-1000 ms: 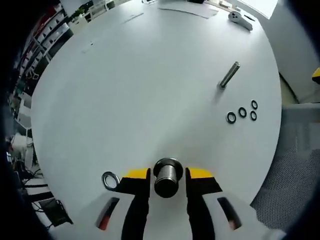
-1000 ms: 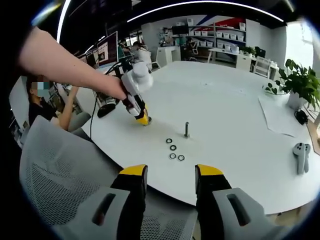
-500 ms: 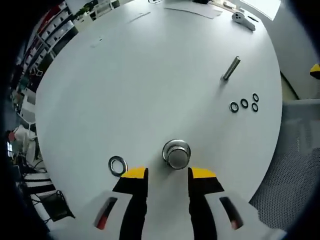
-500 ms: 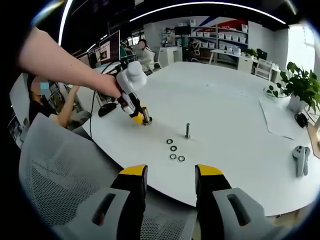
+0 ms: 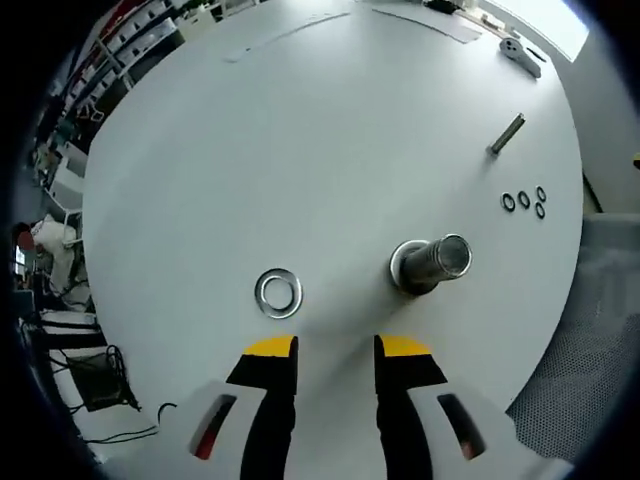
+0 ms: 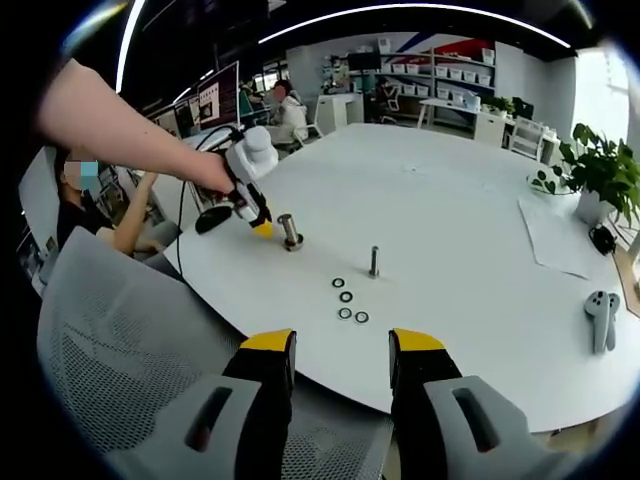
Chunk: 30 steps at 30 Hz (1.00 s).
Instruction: Place the washer onto the threaded stud by aligning its center hole with the stud, sliding it down to the base, and recovering from edge contact or off-axis alignment until the washer reaches the visible bottom stop.
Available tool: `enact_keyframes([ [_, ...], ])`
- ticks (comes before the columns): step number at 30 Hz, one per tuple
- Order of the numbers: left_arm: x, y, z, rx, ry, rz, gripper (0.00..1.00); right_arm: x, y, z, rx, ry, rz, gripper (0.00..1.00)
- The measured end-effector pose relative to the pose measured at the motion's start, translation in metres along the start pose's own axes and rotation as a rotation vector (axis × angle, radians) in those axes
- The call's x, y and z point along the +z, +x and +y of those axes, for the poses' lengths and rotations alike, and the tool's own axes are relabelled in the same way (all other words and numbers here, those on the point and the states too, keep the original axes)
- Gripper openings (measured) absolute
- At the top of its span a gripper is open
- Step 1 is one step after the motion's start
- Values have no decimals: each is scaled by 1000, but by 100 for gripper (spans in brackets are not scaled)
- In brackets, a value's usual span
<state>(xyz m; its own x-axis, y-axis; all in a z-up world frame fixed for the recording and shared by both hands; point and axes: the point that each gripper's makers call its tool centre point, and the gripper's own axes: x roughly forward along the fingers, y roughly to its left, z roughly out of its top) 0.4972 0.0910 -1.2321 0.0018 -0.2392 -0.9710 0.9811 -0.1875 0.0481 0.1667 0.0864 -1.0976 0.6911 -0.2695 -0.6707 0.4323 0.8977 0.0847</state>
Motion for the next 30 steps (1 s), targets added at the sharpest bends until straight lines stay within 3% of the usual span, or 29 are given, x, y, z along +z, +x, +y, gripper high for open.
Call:
enact_keyframes([
  [5,-1,-4,7,25,-40,-18,29,-1,0,1,3,-2,4,40],
  [8,2,-1,7,-4,-73,-28,29,-1,0,1,1,-2,4,40],
  [11,5,3,16,21,-46,-29,30,-1,0,1,1,-1,7,40],
  [14,5,2,10,22,-57,-24,30,-1,0,1,0,-2,7,40],
  [24,19,11,16,18,-72,-58,31,-2,0,0,-1,-3,12,40],
  [26,20,11,18,9,-86,-60,31,-2,0,0,-1,-2,13,40],
  [28,20,13,14,-25,-151,-58,30,-3,0,0,-2,-5,14,40],
  [30,23,11,14,-7,-144,-67,29,-2,1,0,-1,-4,14,40],
])
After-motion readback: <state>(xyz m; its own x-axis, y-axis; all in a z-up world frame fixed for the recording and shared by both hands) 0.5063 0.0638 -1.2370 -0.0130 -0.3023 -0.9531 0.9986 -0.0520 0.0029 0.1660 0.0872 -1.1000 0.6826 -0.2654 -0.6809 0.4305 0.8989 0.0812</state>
